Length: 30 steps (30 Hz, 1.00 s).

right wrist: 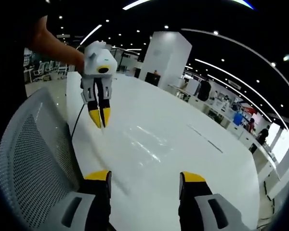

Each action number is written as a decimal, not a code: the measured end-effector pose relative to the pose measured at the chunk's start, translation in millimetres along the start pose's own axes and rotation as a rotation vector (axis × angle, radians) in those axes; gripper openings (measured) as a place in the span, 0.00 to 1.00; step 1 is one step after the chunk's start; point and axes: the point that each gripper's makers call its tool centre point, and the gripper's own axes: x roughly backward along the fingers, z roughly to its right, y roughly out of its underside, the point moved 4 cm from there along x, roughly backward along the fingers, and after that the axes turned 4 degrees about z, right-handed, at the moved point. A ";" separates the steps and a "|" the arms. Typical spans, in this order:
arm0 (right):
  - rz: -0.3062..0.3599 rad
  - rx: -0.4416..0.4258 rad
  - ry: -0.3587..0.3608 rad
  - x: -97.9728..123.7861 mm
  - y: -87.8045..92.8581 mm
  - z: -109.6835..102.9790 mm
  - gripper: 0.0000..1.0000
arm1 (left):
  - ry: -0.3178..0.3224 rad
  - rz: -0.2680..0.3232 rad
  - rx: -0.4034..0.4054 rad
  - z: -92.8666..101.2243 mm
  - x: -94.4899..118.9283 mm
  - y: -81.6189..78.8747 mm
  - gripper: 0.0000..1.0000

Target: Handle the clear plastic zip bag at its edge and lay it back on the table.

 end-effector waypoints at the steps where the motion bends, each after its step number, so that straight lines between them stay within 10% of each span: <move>1: -0.001 0.008 -0.005 -0.7 -0.4 -0.5 0.54 | 0.001 0.001 -0.001 0.5 0.2 -1.7 0.02; 30: 0.007 0.125 -0.142 -25.5 -15.1 -20.0 0.26 | 0.022 0.044 -0.064 7.8 5.2 -35.8 0.00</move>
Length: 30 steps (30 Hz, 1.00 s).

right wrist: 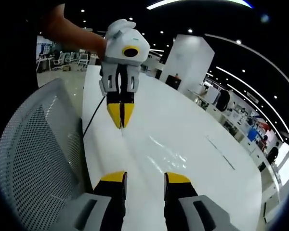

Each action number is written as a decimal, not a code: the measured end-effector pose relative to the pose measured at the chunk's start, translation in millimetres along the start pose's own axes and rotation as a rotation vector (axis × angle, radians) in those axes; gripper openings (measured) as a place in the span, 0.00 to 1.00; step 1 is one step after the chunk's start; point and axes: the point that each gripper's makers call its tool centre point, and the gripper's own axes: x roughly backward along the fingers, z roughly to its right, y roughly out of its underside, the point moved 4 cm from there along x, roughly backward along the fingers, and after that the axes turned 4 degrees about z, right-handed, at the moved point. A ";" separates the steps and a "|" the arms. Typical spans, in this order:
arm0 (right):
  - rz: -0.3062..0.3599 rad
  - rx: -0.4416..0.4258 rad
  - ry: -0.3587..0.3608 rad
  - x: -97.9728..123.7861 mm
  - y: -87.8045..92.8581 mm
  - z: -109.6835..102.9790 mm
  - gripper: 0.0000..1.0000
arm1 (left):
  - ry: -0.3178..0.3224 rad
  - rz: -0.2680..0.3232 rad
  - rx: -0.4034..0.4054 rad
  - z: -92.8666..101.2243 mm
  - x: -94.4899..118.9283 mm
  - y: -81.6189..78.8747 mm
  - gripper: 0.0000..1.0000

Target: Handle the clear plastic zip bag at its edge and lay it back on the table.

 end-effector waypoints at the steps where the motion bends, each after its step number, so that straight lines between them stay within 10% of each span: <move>1: -0.004 0.004 -0.006 -1.2 0.4 -0.4 0.25 | 0.000 0.001 -0.007 -0.2 0.0 -1.0 0.00; 30: -0.017 0.055 -0.062 -11.6 -2.7 -8.9 0.00 | 0.002 0.031 -0.023 1.6 3.3 -9.0 0.01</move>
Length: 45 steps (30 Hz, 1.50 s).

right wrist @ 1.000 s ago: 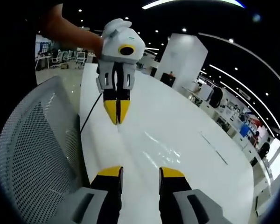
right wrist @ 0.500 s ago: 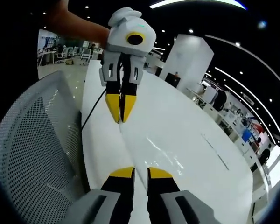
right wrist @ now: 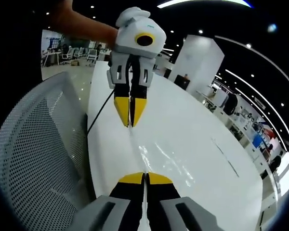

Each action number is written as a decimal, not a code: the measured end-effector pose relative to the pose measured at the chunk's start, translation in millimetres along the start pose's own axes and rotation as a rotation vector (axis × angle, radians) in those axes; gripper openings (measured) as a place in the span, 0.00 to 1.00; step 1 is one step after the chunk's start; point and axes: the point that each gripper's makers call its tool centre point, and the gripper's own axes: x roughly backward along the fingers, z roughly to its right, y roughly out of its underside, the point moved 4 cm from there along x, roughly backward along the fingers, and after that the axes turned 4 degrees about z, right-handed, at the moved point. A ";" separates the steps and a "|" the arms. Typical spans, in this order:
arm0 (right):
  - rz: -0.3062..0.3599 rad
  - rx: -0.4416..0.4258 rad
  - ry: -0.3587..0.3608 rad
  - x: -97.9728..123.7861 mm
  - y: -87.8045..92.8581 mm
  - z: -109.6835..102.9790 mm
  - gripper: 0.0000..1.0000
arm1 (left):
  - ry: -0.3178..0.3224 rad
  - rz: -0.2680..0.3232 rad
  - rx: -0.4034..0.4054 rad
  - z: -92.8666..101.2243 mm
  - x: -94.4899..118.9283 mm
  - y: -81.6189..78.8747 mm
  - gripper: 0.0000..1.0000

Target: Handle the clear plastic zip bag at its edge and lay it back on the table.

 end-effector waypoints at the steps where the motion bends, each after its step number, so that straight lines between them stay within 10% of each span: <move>1: 0.000 0.002 -0.002 -0.2 -0.2 -0.3 0.00 | -0.005 0.001 -0.007 -0.2 0.3 0.3 0.01; 13: -0.002 0.007 -0.018 -0.9 -3.8 -0.4 0.00 | -0.037 -0.034 -0.126 -1.9 -2.1 5.2 0.00; 45: 0.049 -0.015 -0.057 -6.6 -29.8 -0.7 0.09 | -0.045 -0.038 -0.140 -1.8 -0.8 3.6 0.00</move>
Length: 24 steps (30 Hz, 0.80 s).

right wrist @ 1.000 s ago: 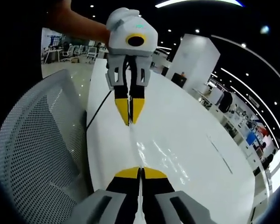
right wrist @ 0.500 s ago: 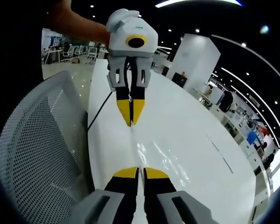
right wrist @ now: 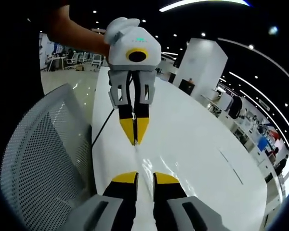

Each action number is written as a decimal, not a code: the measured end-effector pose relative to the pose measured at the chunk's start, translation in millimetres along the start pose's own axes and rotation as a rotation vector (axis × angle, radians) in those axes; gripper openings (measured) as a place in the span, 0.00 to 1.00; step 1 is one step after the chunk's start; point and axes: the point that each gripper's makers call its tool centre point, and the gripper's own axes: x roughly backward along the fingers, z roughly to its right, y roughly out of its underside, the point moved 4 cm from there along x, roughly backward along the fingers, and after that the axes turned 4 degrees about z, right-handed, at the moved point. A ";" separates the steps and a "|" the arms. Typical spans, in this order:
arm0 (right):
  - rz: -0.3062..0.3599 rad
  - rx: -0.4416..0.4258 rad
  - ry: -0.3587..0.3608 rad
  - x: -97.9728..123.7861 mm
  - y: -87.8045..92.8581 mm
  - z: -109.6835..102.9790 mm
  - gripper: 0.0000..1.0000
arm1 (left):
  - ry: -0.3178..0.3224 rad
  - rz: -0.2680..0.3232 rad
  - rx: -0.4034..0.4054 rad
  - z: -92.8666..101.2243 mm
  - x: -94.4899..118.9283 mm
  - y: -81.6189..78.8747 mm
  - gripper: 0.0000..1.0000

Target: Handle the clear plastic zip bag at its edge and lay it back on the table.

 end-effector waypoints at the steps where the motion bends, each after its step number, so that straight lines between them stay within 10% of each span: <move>1: 0.002 -0.001 -0.005 -0.9 -1.0 -0.5 0.09 | 0.001 0.000 0.002 0.4 0.1 0.1 0.00; 24: 0.021 0.017 -0.068 -17.2 -12.6 -4.5 0.11 | 0.014 0.010 -0.020 0.0 -2.0 -2.9 0.00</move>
